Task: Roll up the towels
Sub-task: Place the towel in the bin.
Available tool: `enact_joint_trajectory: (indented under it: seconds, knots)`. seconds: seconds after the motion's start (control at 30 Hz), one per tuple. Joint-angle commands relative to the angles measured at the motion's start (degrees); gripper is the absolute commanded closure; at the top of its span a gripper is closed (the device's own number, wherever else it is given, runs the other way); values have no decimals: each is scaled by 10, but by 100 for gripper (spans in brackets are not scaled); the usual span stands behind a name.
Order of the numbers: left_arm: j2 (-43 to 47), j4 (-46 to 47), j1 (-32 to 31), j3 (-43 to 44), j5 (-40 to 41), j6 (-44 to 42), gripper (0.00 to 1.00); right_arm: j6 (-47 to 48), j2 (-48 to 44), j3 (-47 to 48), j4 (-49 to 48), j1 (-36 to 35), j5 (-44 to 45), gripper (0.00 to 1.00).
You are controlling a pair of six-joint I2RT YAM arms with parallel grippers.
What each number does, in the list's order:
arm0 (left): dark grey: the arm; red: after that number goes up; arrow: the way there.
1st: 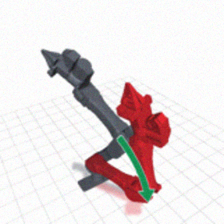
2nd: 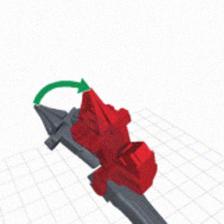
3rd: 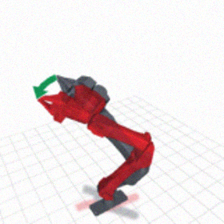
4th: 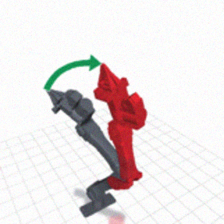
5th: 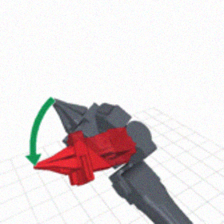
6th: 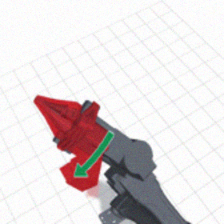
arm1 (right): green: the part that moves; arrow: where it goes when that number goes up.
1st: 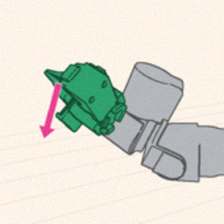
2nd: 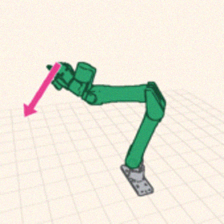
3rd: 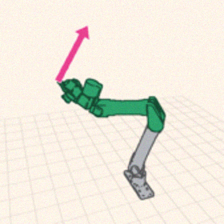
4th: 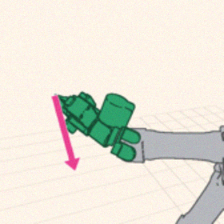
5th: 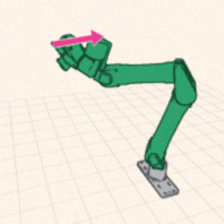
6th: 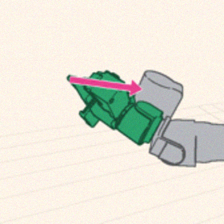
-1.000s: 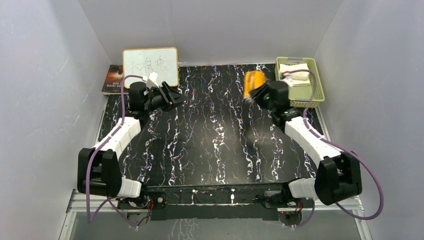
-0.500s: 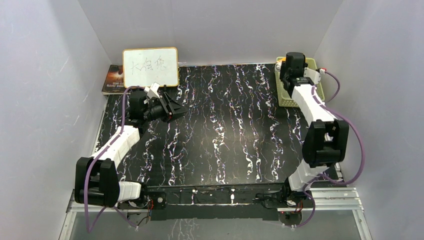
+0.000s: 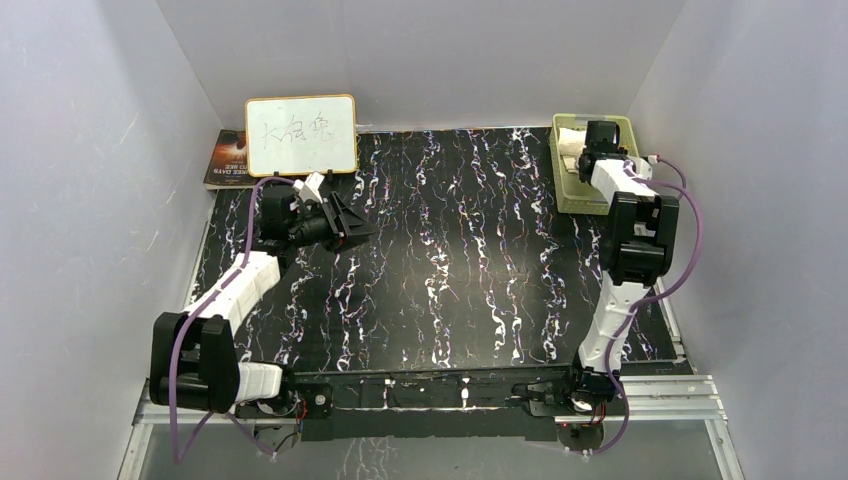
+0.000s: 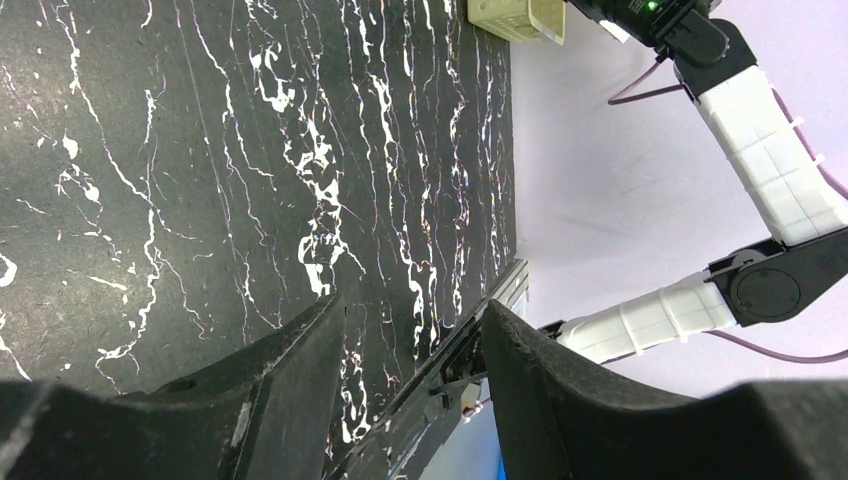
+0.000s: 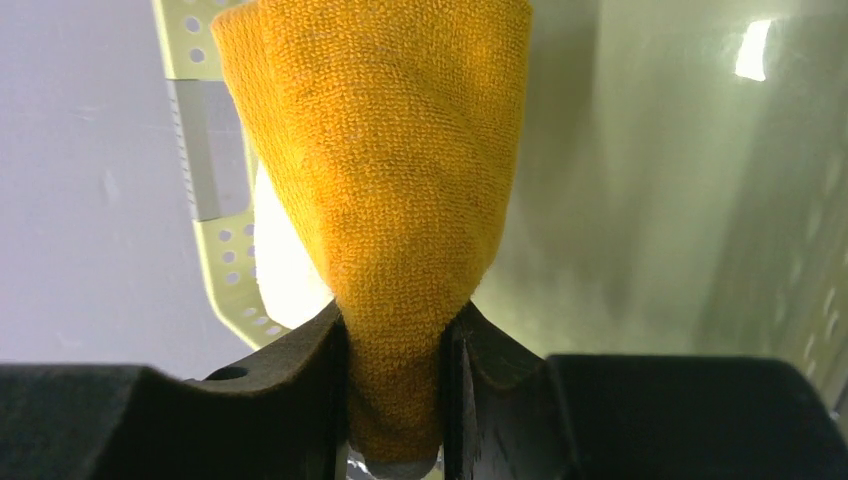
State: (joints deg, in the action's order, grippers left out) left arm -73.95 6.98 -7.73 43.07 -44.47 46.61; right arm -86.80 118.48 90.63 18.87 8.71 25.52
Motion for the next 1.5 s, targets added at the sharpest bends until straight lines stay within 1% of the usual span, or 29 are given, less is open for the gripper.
enact_joint_trajectory:
  seconds: [0.0, 0.23, 0.5, 0.73, 0.83, 0.93, 1.03, 1.3, 1.37, 1.4, 1.43, 1.47]
  knots:
    - [-12, -11, -1, -4, -20, -6, 48, 66, 18, 50, -60, 3, 5, 79]
    - [-42, -8, -1, 5, -17, -14, 48, 72, 98, 114, -53, 4, -14, 78]
    - [-93, -2, -1, 13, -20, -21, 48, 56, 163, 181, -34, -3, -26, 71]
    - [-117, -12, -1, 31, -21, -34, 48, 66, 187, 234, -34, -22, -20, 64]
    - [-122, -15, -1, 36, -22, -39, 48, 67, 193, 250, -34, -28, -31, 55]
    - [-126, -16, -1, 36, -26, -41, 48, 60, 195, 256, -26, -33, -45, 50]
    - [-125, -17, -1, 34, -32, -43, 48, 57, 189, 254, -15, -37, -41, 41]
    - [-102, -39, -1, 33, -46, -57, 48, 47, 150, 229, 10, -40, -39, 34]
    - [-93, -41, -1, 29, -48, -57, 48, 48, 134, 217, 15, -40, -40, 24]
    - [-88, -42, -1, 28, -49, -56, 48, 51, 124, 210, 16, -40, -42, 22]
    - [-82, -43, -1, 26, -51, -57, 48, 55, 115, 203, 17, -40, -45, 16]
    - [-77, -44, -1, 24, -53, -56, 48, 60, 104, 198, 17, -40, -47, 5]
